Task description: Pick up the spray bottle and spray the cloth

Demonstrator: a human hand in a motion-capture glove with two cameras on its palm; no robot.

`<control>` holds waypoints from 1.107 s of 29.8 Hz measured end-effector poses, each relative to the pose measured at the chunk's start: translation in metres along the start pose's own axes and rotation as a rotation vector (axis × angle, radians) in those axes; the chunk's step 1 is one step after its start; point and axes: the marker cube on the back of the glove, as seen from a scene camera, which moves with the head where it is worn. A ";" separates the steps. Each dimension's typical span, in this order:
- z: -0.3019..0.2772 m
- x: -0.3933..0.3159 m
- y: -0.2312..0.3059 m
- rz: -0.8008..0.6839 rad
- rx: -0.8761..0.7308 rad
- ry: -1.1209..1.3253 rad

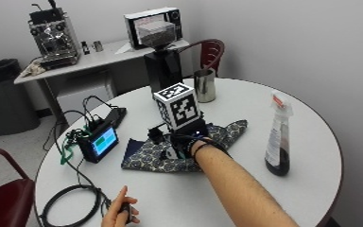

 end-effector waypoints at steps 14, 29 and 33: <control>0.001 -0.030 0.096 -0.184 0.143 -0.182; 0.012 0.078 0.247 -0.073 0.672 -1.002; 0.026 0.132 0.226 0.070 0.738 -1.154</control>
